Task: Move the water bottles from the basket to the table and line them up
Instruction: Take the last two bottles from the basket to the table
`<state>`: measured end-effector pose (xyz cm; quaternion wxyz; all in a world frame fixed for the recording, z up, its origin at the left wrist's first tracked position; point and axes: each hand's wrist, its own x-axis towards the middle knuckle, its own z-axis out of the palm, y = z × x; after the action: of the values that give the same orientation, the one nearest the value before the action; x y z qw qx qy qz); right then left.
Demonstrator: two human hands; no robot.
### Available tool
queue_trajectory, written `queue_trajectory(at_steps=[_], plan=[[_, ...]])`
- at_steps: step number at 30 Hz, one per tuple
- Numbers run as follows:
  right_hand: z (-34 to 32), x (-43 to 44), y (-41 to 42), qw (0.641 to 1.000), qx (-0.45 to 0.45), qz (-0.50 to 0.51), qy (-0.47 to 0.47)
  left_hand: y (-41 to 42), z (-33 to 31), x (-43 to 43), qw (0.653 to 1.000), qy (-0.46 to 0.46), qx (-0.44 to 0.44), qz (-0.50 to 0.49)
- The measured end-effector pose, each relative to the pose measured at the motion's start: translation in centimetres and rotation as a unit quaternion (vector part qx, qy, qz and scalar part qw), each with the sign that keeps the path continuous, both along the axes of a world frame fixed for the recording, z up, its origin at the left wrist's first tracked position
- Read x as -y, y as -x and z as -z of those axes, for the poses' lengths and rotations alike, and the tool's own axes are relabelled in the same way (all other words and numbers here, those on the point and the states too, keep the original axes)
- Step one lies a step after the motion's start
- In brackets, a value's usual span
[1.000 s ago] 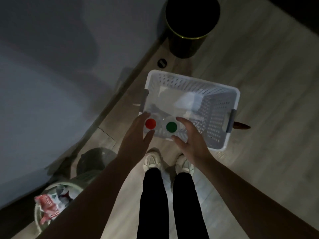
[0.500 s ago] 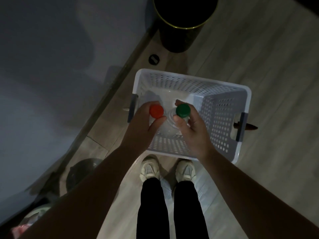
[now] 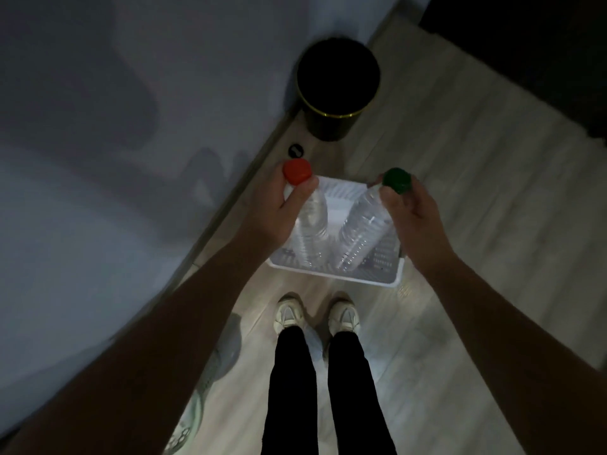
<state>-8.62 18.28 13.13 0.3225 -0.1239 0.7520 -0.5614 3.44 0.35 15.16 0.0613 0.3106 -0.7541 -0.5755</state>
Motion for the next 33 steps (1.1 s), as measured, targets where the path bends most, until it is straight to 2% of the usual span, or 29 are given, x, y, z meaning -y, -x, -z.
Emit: queue_trajectory(at_steps=[4,7,9,12,18,21,24,28,33], plan=[[-13.0,-1.8,-1.4,1.0,0.026,-0.013,0.005,-2.2,-12.1,-1.4,0.997,-0.04,-0.016,-0.063],[-19.9,-2.5,-3.4,0.997,0.062,-0.013,0.038,-5.1,-19.3,-3.1,0.983,-0.102,-0.064,-0.14],[-23.0,-2.7,-4.9,0.991,0.124,-0.005,0.056,-7.3,-22.6,-4.7,0.973,-0.118,-0.075,-0.182],[-25.5,-3.0,-6.9,0.96,0.261,0.002,0.098,-10.4,-26.1,-7.5,0.959,-0.158,-0.054,-0.231],[-26.7,-4.1,-10.3,0.902,0.419,-0.091,0.051,-16.6,-27.1,-13.4,0.872,-0.348,-0.091,-0.332],[-25.5,-5.3,-12.8,0.891,0.426,-0.159,0.003,-19.3,-26.4,-17.4,0.823,-0.402,-0.111,-0.386],[-24.6,-6.8,-15.2,0.87,0.431,-0.238,-0.032,-21.9,-25.8,-21.1,0.784,-0.42,-0.14,-0.436],[-25.2,-7.3,-18.1,0.834,0.454,-0.309,-0.054,-26.0,-25.8,-24.8,0.754,-0.394,-0.171,-0.496],[-26.3,-8.0,-23.1,0.805,0.419,-0.407,-0.101,-30.5,-26.6,-29.5,0.704,-0.398,-0.211,-0.549]])
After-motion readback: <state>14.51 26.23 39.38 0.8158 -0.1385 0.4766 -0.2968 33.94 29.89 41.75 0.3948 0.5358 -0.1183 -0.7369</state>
